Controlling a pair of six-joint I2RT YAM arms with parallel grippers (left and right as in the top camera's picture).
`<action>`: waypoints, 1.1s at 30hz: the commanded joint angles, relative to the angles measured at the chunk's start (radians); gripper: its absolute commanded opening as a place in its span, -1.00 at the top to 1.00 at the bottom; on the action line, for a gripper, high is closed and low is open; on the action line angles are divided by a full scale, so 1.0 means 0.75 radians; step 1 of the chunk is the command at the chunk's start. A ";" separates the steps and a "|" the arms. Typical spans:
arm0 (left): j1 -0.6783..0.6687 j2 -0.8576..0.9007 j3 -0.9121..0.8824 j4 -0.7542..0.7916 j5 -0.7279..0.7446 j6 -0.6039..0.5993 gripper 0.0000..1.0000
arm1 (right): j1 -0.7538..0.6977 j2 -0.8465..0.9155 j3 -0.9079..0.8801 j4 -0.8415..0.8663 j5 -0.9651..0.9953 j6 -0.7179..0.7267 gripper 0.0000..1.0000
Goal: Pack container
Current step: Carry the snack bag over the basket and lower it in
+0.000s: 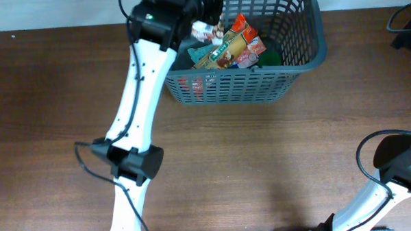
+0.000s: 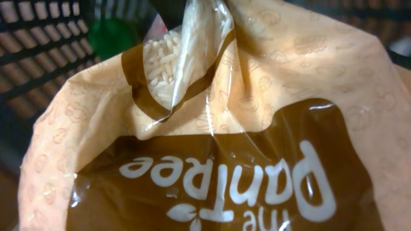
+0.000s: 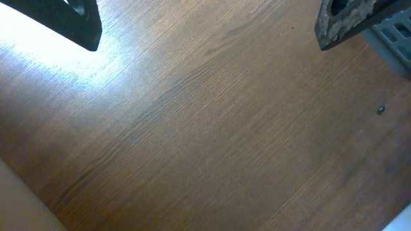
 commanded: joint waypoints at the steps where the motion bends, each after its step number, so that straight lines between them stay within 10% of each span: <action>1: -0.009 0.107 -0.014 -0.028 0.019 -0.061 0.97 | 0.008 -0.016 -0.004 0.004 -0.002 0.015 -0.97; 19: -0.012 0.239 -0.057 -0.094 0.014 -0.060 0.89 | 0.008 -0.016 -0.004 0.004 -0.002 0.015 -0.98; 27: -0.009 0.239 -0.057 -0.095 0.009 -0.059 -0.32 | 0.008 -0.016 -0.004 0.004 -0.002 0.015 -0.97; 33: 0.000 0.231 -0.055 -0.098 -0.071 -0.049 -0.68 | 0.008 -0.016 -0.004 0.004 -0.002 0.015 -0.97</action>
